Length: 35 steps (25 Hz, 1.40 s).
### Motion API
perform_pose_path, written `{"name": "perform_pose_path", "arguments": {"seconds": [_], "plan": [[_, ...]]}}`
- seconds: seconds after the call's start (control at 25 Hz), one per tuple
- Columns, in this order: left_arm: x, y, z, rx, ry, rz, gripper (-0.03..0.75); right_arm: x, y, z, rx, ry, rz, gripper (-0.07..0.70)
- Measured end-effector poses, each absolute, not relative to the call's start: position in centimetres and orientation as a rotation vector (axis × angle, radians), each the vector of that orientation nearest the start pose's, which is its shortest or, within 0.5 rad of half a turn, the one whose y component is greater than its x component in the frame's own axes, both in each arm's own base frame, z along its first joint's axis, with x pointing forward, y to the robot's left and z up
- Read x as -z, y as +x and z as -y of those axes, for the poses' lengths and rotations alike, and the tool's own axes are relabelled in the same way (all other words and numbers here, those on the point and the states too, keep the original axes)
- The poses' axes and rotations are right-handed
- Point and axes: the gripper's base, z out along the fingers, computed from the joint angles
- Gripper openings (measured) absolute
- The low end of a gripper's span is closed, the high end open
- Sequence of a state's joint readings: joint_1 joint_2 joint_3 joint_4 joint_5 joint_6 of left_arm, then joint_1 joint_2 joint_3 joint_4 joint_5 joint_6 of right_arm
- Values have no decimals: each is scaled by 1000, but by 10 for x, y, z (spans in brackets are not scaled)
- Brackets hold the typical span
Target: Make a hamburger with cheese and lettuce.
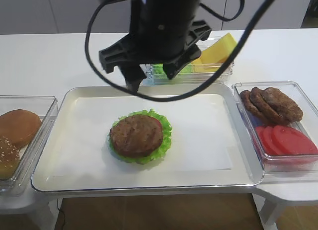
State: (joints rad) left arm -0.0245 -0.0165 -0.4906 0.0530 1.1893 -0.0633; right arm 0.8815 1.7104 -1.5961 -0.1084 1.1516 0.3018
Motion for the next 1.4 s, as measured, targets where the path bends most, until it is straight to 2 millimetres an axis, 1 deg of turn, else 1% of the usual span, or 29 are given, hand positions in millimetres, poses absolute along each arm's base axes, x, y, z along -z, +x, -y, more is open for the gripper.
{"name": "perform_pose_path", "arguments": {"seconds": [0.2,0.36,0.52,0.72,0.84,0.92,1.0,1.08,1.24,1.4], "plan": [[-265,-12,-5,-14,-49,-2164,414,-348,255,-242,-212,-717,-2616,554],[-265,-12,-5,-14,-49,-2164,414,-359,271,-209,-244,-620,-2636,554],[-265,-12,-5,-14,-49,-2164,414,-363,288,-172,-282,-510,-2682,554],[-265,-12,-5,-14,-49,-2164,414,-376,296,-127,-257,-381,-2686,554],[-265,-12,-5,-14,-49,-2164,414,-390,293,-102,-244,-297,-2651,554],[-265,-12,-5,-14,-49,-2164,414,-403,285,-88,-239,-249,-2612,553],[-265,-12,-5,-14,-49,-2164,414,-410,273,-76,-235,-209,-2590,553],[-265,-12,-5,-14,-49,-2164,414,-413,257,-66,-229,-183,-2579,554],[-265,-12,-5,-14,-49,-2164,414,-394,224,-55,-207,-166,-2629,553],[-265,-12,-5,-14,-49,-2164,414,-369,181,-45,-200,-151,-2675,553]]}}
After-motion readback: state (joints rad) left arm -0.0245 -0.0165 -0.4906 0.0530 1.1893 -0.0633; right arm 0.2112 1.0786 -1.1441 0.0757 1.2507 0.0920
